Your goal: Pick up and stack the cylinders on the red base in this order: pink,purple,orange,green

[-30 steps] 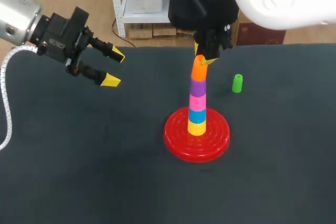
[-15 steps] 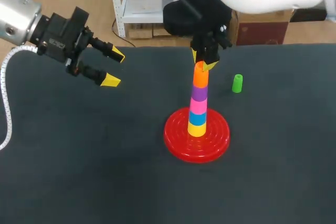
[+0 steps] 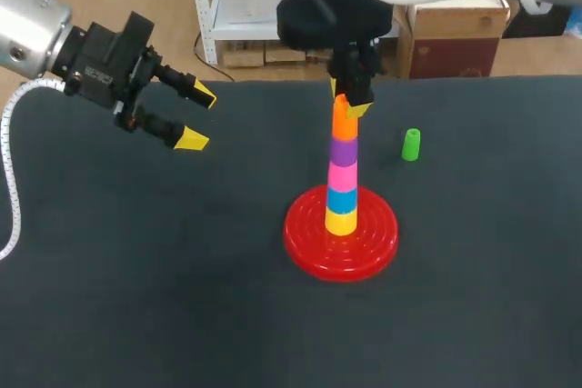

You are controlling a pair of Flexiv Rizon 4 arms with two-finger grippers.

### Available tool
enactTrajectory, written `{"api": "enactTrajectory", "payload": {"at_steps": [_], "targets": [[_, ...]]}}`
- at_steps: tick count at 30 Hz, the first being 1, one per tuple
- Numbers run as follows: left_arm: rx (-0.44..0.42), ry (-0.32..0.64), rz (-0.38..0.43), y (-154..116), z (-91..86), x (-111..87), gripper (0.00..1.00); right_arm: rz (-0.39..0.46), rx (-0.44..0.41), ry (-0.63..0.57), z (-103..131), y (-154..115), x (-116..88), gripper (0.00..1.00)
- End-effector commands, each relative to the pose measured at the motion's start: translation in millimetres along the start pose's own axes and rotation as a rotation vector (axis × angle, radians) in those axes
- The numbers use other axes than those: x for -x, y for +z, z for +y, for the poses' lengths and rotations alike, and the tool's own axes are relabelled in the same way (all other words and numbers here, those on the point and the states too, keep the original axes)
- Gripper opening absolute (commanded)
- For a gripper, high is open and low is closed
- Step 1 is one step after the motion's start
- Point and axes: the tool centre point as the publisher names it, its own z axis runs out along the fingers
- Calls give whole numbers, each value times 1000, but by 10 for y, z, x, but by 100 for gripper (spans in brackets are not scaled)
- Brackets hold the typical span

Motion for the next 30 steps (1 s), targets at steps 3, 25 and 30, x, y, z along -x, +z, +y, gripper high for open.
{"api": "enactTrajectory", "payload": {"at_steps": [3, 25, 30], "targets": [[-2, 2, -1, -5, 8, -7, 100, -71, -60, 97, 21, -277, -74, 100], [-2, 2, -1, -5, 8, -7, 100, -50, -230, 444, -535, 681, -1536, 100], [-2, 2, -1, -5, 8, -7, 100, 18, -141, 494, -665, 1102, -1701, 100]]}}
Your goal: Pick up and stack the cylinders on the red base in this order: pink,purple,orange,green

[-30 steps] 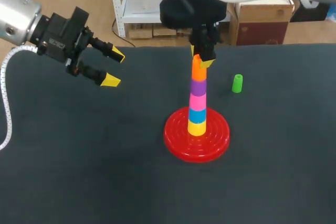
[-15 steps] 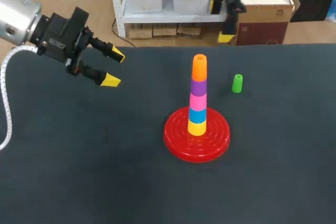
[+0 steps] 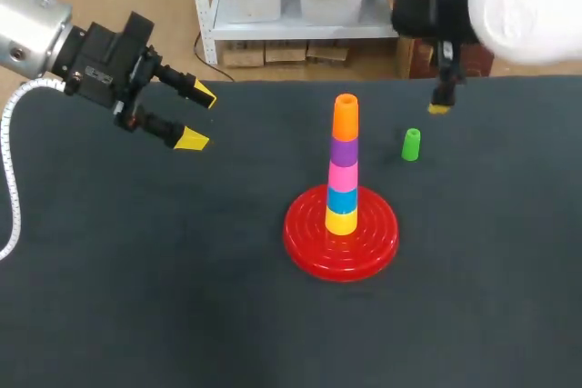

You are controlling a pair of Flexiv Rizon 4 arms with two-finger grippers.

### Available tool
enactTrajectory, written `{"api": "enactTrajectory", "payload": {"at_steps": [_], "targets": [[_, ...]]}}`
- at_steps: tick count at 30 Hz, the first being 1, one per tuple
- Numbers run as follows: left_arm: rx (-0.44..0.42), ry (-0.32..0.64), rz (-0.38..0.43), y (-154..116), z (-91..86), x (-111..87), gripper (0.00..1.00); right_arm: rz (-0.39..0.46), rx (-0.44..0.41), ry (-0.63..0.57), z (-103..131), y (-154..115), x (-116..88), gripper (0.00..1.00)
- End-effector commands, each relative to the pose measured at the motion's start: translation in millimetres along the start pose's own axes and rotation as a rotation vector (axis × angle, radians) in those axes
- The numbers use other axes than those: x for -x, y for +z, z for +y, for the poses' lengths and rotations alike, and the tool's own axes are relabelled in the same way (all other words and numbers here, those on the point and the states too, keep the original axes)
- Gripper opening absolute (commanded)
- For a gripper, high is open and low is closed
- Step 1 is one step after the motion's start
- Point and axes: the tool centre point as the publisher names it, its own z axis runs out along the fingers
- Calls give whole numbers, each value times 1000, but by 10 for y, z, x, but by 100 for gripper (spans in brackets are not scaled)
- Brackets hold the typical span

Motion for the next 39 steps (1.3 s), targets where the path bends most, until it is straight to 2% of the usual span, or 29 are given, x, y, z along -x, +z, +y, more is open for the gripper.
{"api": "enactTrajectory", "payload": {"at_steps": [1, 5, 14, 24, 31, 33, 34, 37, 39], "targets": [[-2, 2, -1, -5, 8, -7, 100, 28, 51, 40, -132, 522, 3, 100], [-2, 2, -1, -5, 8, -7, 100, 49, 94, 70, -239, 743, -53, 100], [-2, 2, -1, -5, 8, -7, 100, 58, 142, 84, -309, 1110, -114, 100], [-2, 2, -1, -5, 8, -7, 100, 41, 155, 24, -280, 1206, 64, 100], [-2, 2, -1, -5, 8, -7, 100, 59, 156, 10, -302, 1249, 100, 100], [-2, 2, -1, -5, 8, -7, 100, 61, 156, 9, -305, 1255, 102, 96], [-2, 2, -1, -5, 8, -7, 100, 62, 155, 8, -304, 1257, 106, 86], [-2, 2, -1, -5, 8, -7, 100, 63, 152, 9, -302, 1268, 112, 69], [-2, 2, -1, -5, 8, -7, 100, 64, 152, 13, -296, 1277, 113, 65]]}}
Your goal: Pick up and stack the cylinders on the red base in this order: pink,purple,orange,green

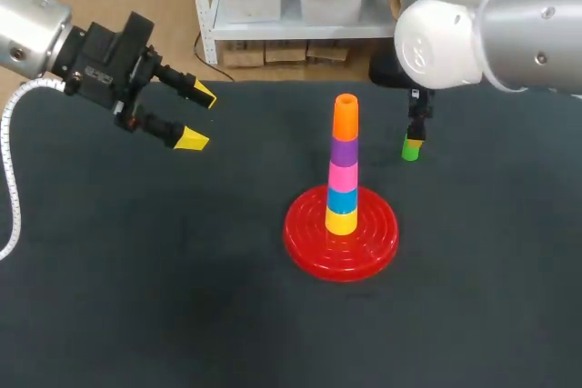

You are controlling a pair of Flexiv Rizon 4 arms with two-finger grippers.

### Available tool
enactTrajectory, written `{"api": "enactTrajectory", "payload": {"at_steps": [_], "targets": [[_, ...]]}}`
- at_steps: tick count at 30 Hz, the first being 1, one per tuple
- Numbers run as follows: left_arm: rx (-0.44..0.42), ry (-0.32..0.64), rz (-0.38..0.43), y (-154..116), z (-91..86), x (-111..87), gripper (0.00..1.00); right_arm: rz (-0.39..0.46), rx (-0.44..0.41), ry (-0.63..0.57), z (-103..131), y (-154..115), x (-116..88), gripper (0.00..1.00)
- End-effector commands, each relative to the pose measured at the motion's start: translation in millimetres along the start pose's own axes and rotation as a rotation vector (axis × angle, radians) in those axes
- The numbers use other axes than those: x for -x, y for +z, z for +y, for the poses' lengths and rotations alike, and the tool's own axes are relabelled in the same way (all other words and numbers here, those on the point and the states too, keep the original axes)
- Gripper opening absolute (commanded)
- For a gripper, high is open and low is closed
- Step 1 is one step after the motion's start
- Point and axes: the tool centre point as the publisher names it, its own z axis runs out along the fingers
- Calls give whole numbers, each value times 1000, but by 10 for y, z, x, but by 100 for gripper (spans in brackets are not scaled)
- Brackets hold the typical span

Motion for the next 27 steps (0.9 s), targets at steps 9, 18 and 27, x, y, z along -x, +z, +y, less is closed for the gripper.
{"api": "enactTrajectory", "payload": {"at_steps": [9, 18, 27], "targets": [[-2, 2, -1, -5, 8, -6, 100, 7, 6, 13, 62, 83, -12, 42], [-2, 2, -1, -5, 8, -6, 100, -26, -102, 13, 106, -340, -103, 0], [-2, 2, -1, -5, 8, -6, 100, -226, -298, -221, 475, -1868, 12, 0]]}}
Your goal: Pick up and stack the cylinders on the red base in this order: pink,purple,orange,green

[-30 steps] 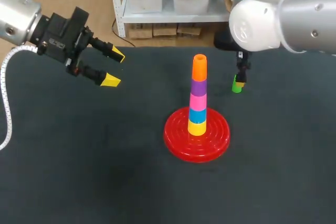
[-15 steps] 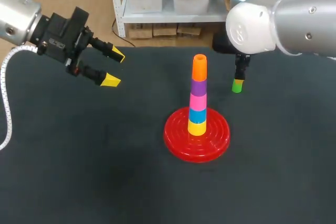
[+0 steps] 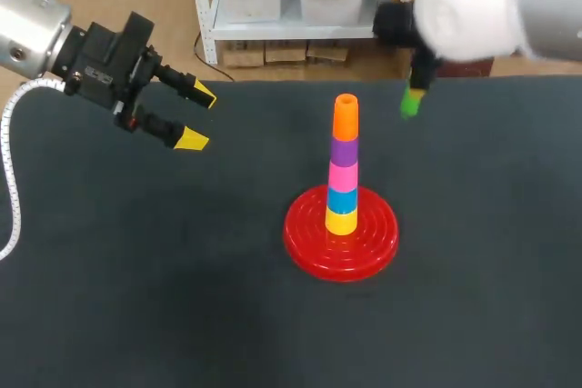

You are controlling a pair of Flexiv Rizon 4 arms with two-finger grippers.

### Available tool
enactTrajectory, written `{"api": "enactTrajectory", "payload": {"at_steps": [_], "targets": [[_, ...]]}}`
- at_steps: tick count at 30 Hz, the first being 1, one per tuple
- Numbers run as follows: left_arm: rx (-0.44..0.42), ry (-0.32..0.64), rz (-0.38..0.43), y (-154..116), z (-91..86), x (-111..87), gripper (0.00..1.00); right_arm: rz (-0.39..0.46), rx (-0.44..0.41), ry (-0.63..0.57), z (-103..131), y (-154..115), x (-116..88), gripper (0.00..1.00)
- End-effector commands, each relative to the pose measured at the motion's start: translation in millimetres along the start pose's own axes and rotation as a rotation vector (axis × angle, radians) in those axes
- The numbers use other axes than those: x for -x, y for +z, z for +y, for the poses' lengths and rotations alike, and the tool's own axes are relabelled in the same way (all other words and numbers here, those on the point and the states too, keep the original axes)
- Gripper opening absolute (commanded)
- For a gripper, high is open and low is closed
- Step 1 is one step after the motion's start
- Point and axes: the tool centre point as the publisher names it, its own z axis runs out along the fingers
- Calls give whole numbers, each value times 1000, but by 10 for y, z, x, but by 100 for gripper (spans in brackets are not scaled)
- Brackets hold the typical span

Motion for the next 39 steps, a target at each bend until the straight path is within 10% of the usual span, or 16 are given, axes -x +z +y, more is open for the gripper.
{"api": "enactTrajectory", "payload": {"at_steps": [1, 16, 39], "targets": [[-2, 2, -1, -4, 8, -6, 100, -146, -166, -186, 506, -1123, 82, 0], [-2, 2, -1, -4, 8, -6, 100, -152, -15, -821, 1253, -1991, 698, 0], [-2, 2, -1, -4, 8, -6, 100, -43, 165, -1131, 1456, -1884, 1039, 0]]}}
